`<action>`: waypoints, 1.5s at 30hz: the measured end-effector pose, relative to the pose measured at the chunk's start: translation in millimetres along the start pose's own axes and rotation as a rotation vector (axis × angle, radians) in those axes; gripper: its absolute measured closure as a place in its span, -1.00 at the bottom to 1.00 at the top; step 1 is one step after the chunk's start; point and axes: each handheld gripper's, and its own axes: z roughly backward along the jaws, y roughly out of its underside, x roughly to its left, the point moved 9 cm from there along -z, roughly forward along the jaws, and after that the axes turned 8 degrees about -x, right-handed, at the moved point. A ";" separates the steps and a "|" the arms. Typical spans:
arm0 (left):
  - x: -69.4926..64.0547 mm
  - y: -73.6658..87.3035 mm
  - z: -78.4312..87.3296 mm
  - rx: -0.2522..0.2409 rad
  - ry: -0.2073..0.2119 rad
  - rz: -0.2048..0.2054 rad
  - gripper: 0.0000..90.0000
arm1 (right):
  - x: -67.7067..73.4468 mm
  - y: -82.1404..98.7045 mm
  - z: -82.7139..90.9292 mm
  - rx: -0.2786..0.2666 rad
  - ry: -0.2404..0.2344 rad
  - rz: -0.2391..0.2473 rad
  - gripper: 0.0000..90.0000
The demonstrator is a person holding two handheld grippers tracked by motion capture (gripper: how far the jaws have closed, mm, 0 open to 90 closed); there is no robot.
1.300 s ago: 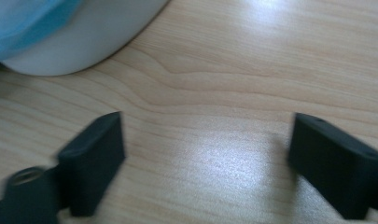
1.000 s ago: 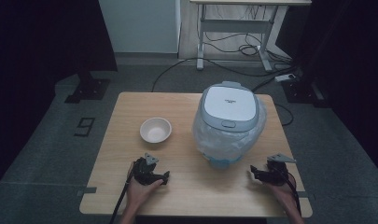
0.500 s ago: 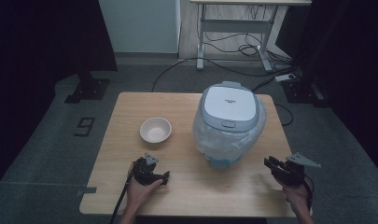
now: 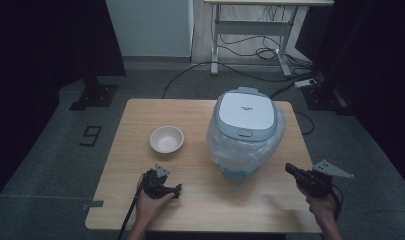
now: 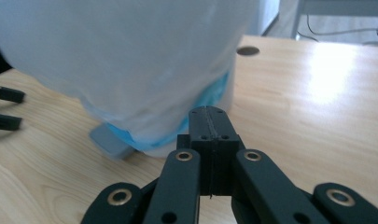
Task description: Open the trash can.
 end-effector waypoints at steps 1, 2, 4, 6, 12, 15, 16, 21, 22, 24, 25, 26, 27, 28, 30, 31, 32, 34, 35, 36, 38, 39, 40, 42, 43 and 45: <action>-0.2 0.2 0.2 0.000 0.001 -0.001 -0.95 | 1.7 -3.9 1.5 -0.010 -0.012 -0.002 1.00; -0.4 0.2 0.2 -0.001 0.001 0.000 -0.95 | 3.2 -8.1 2.8 -0.022 -0.021 -0.006 1.00; -0.6 0.3 0.4 -0.002 0.002 -0.001 -0.94 | 6.6 -16.8 4.9 -0.044 -0.052 -0.022 1.00; -1.1 0.6 0.8 -0.002 0.005 -0.002 -0.94 | 10.3 -24.8 6.1 -0.059 -0.083 -0.042 1.00; -1.9 0.9 1.3 -0.004 0.005 -0.002 -0.94 | 20.5 -46.3 5.8 -0.076 -0.112 -0.019 1.00; -2.2 1.1 1.4 -0.004 0.007 -0.003 -0.94 | 24.2 -56.8 4.9 -0.090 -0.113 -0.011 1.00; -2.3 1.1 1.5 -0.004 0.008 -0.004 -0.94 | 24.2 -56.8 4.9 -0.090 -0.113 -0.011 1.00; -2.5 1.2 1.7 -0.003 0.008 -0.004 -0.94 | 32.0 -74.4 1.3 -0.117 -0.124 0.003 1.00; -2.5 1.2 1.7 -0.003 0.008 -0.004 -0.94 | 34.2 -78.0 0.5 -0.121 -0.127 0.002 1.00; -2.5 1.2 1.7 -0.003 0.008 -0.004 -0.94 | 35.8 -81.0 -0.2 -0.125 -0.132 0.005 1.00; -2.5 1.2 1.7 -0.003 0.008 -0.004 -0.94 | 39.0 -86.8 -0.9 -0.130 -0.141 0.011 1.00; -2.5 1.2 1.7 -0.003 0.008 -0.004 -0.94 | 40.5 -89.5 -1.1 -0.131 -0.145 0.013 1.00; -2.5 1.2 1.7 -0.003 0.008 -0.004 -0.94 | 41.8 -92.1 -1.4 -0.133 -0.150 0.013 1.00; -2.5 1.2 1.7 -0.003 0.008 -0.004 -0.94 | 43.0 -94.4 -1.7 -0.133 -0.153 0.014 0.99; -2.6 1.2 1.7 -0.003 0.008 -0.003 -0.94 | 45.5 -98.5 -2.5 -0.136 -0.159 0.015 0.99; -2.5 1.2 1.7 -0.003 0.008 -0.004 -0.94 | 46.4 -99.9 -2.9 -0.138 -0.162 0.015 0.99; -2.5 1.2 1.7 -0.003 0.008 -0.004 -0.94 | 48.2 -102.0 -3.8 -0.139 -0.167 0.016 0.99; -2.6 1.2 1.7 -0.003 0.009 -0.003 -0.94 | 51.4 -105.1 -5.3 -0.140 -0.174 0.022 0.99; -2.5 1.2 1.7 -0.003 0.009 -0.004 -0.94 | 53.2 -106.7 -6.2 -0.141 -0.178 0.025 0.99; -2.5 1.2 1.7 -0.003 0.009 -0.004 -0.94 | 53.2 -106.7 -6.2 -0.141 -0.178 0.025 0.99; -2.5 1.2 1.8 -0.002 0.009 -0.004 -0.94 | 58.6 -112.2 -8.5 -0.146 -0.192 0.031 0.99; -2.6 1.2 1.8 -0.002 0.009 -0.004 -0.94 | 59.9 -113.6 -9.4 -0.148 -0.195 0.033 0.99; -2.6 1.2 1.8 -0.002 0.009 -0.004 -0.94 | 62.2 -115.7 -11.0 -0.148 -0.200 0.037 0.99; -2.6 1.2 1.8 -0.002 0.009 -0.004 -0.94 | 65.2 -118.7 -14.4 -0.146 -0.205 0.044 0.99; -2.6 1.2 1.8 -0.002 0.009 -0.004 -0.94 | 66.4 -120.0 -16.3 -0.145 -0.207 0.045 0.99; -2.6 1.3 1.8 -0.001 0.009 -0.004 -0.94 | 67.7 -121.0 -18.1 -0.143 -0.210 0.045 0.99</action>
